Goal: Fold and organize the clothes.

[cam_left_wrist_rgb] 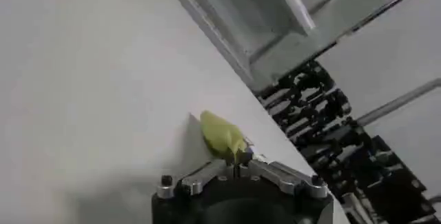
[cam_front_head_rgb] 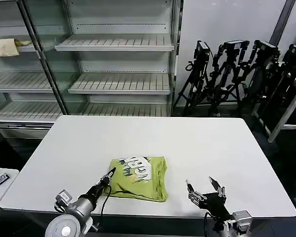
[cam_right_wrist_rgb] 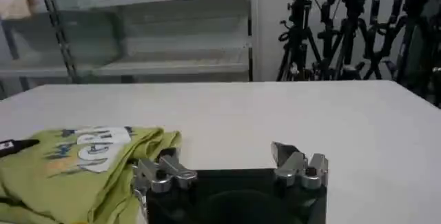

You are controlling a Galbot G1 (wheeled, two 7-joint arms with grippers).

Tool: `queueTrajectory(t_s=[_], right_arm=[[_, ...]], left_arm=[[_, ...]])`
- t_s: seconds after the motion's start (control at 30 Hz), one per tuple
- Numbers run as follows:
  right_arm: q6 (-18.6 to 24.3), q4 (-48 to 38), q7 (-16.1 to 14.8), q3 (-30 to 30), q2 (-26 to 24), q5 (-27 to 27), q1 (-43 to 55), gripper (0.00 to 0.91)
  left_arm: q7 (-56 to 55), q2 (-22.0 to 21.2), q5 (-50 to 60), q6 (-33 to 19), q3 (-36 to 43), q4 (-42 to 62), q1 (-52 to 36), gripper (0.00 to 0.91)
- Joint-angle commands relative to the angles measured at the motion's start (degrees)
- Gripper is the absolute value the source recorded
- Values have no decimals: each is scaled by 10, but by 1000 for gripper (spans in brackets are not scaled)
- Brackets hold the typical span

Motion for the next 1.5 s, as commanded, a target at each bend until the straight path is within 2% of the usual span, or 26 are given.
queueTrajectory(t_s=[0.03,0.23,0.43,0.63,0.73,0.8,0.9,0.97,1.0,1.07,1.13,1.2,1.3,1.37,1.5], right_arm=[[1,2,0,3,1,0,-3,907],[1,6,0,4,5,0,-4,907],[1,6,-1,-1,7,1,4,907],[1,4,-1,-18,9,5,26,907],[1,4,-1,-28,8,9,37,907],[1,3,0,-35,9,12,50,907],[1,4,-1,-48,11,12,60,907],[1,2,-1,-52,13,10,60,907],[2,1,-2,-54,14,9,60,907],[3,-1,-3,-56,17,5,57,907],[6,2,-7,-54,21,-4,45,907],[8,1,-9,-52,25,-9,36,907],[12,1,-10,-49,28,-20,23,907],[12,-1,-10,-48,29,-23,20,907],[12,-5,-9,-50,33,-32,16,907]], left_arm=[[1,-7,-28,-4,-14,-17,2,40],[-7,8,-49,3,-65,-29,11,40],[-15,89,-31,21,-170,-13,25,40],[5,199,31,52,-317,34,38,40],[42,269,74,73,-403,47,51,40],[59,332,88,84,-456,40,60,40],[71,394,99,104,-490,17,51,40],[75,413,123,113,-475,-21,48,40],[76,412,149,115,-445,-38,50,40],[82,390,271,100,-381,-86,86,40],[84,348,400,63,-266,-106,125,40],[86,295,558,26,-112,-78,124,40],[84,221,716,-29,36,11,95,40],[82,182,755,-47,96,37,57,40],[80,136,741,-32,156,2,-14,40]])
